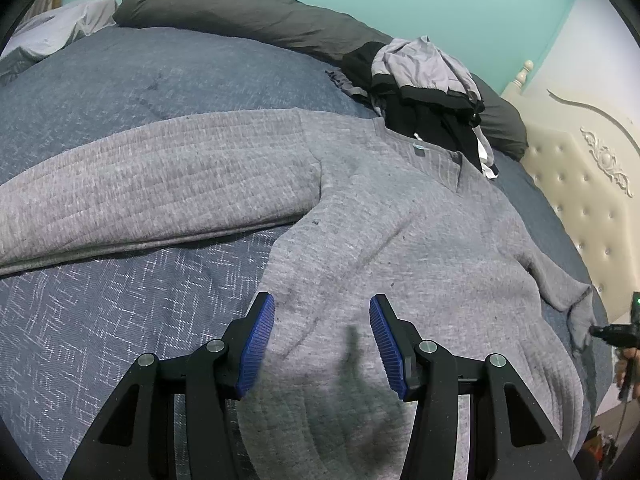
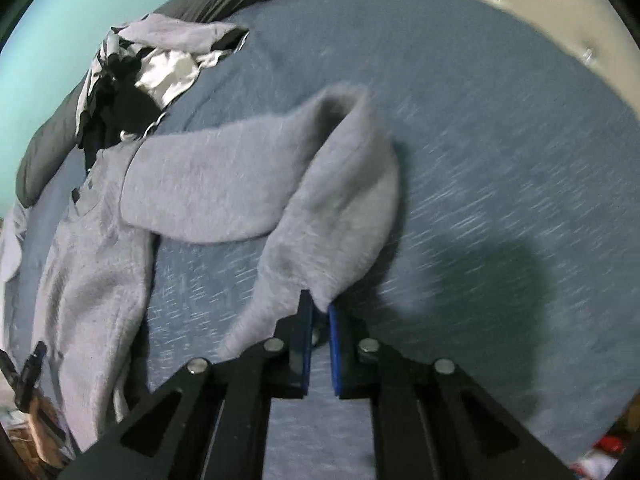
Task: Fold clothes
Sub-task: 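Grasp the grey sweater sleeve cuff with the right gripper, pull it straight, release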
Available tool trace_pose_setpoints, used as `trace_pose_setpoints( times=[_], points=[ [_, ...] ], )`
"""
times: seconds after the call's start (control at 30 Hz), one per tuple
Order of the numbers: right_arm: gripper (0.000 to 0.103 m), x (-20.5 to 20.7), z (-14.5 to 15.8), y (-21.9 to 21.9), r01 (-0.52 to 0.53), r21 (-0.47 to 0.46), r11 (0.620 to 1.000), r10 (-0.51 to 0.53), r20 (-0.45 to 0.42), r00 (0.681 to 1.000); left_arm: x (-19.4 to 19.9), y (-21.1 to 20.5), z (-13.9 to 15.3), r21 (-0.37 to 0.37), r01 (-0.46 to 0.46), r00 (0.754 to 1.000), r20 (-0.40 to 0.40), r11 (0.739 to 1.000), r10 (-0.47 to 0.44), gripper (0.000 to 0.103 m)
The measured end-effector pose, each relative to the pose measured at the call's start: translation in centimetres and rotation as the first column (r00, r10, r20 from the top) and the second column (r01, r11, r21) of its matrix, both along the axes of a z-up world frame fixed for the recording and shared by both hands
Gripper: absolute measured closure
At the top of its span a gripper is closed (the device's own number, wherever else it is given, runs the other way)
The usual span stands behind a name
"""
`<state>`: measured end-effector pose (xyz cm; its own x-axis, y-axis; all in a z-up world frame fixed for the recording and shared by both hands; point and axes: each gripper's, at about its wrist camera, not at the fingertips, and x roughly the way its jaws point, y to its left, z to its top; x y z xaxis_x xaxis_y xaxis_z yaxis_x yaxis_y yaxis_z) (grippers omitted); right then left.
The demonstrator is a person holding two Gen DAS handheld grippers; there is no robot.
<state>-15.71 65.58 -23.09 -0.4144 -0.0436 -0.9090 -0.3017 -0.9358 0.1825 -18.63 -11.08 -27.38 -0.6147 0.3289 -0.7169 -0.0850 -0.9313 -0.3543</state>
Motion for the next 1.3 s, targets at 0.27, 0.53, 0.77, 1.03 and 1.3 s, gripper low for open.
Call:
trace_pose_setpoints(
  times=[0.27,0.53,0.77,1.03,1.3],
  points=[
    [0.096,2.7,4.5,7.9,0.082,0.237,0.968,-0.089,0.017,0.996,0.1,0.0,0.2,-0.005,-0.006,1.000,-0.003,1.000,0.006,0.049],
    [0.097,0.9,4.0,9.9,0.068,0.358,0.931,-0.091,0.047,0.995,0.1,0.5,0.2,-0.028,0.001,1.000,-0.005,1.000,-0.001,0.049],
    [0.096,-1.9,3.2,10.4,0.103,0.456,0.884,-0.151,0.071,0.986,-0.1,0.5,0.0,-0.036,0.002,1.000,-0.007,0.999,-0.003,0.049],
    [0.070,-1.1,3.6,11.7,0.213,0.462,0.861,-0.232,-0.016,0.973,-0.1,0.5,0.3,-0.036,0.004,1.000,-0.013,0.999,-0.005,0.049],
    [0.052,4.2,2.5,16.0,0.332,0.250,0.910,-0.335,-0.032,0.942,0.0,0.7,0.4,-0.041,0.009,1.000,-0.016,0.999,-0.010,0.049]
  ],
)
